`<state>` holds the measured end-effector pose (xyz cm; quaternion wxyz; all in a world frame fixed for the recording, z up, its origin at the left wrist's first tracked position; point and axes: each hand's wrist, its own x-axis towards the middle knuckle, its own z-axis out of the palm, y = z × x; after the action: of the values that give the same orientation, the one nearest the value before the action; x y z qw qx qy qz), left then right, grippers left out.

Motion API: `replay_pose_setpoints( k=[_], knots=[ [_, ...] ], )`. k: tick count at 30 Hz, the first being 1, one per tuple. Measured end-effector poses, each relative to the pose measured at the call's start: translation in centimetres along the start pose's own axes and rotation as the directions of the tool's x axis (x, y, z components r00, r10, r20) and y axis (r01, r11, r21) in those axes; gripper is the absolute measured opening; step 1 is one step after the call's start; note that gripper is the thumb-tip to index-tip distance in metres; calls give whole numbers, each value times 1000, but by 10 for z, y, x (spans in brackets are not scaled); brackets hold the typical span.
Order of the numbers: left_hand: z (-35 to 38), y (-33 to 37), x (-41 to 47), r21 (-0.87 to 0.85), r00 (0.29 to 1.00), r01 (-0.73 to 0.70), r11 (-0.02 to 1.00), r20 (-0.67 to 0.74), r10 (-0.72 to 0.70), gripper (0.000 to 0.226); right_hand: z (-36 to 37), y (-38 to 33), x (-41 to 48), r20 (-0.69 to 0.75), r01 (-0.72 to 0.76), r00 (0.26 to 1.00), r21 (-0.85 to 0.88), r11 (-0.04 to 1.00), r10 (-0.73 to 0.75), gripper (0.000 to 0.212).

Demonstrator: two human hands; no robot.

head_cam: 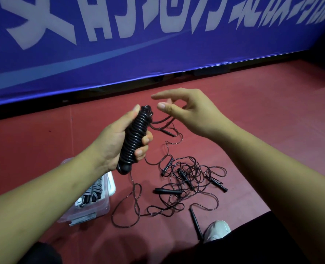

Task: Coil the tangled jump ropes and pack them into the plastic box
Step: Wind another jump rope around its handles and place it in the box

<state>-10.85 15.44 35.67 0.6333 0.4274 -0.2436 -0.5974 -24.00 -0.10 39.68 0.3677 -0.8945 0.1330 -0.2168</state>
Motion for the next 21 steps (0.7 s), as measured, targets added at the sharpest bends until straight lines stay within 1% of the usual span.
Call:
replay_pose_setpoints(
  k=[3, 6, 9, 11, 15, 18, 21],
  knots=[
    [0, -3, 0, 16, 999, 44, 999, 30, -44, 38, 2, -4, 1, 84, 45, 995, -14, 999, -44, 23],
    [0, -5, -1, 33, 998, 57, 998, 30, -58, 39, 1, -5, 0, 135, 15, 991, 70, 997, -25, 19],
    [1, -5, -1, 40, 999, 53, 998, 6, -53, 38, 1, -10, -1, 141, -20, 990, 94, 995, 7, 9],
    [2, -6, -2, 49, 998, 59, 997, -15, -59, 39, 4, -13, -2, 110, -40, 993, 82, 996, 31, 7],
    [1, -8, -1, 61, 996, 90, 994, -23, -89, 48, 6, -17, -3, 30, -43, 999, -36, 998, 45, 8],
    [4, -5, -1, 84, 993, 119, 989, -14, -119, 45, 4, -21, -5, 9, 11, 1000, -153, 988, -9, 1],
    [9, -3, -2, 104, 981, 192, 976, -20, -191, 41, 0, -22, -6, 25, 102, 995, -244, 964, -99, 7]
  ],
)
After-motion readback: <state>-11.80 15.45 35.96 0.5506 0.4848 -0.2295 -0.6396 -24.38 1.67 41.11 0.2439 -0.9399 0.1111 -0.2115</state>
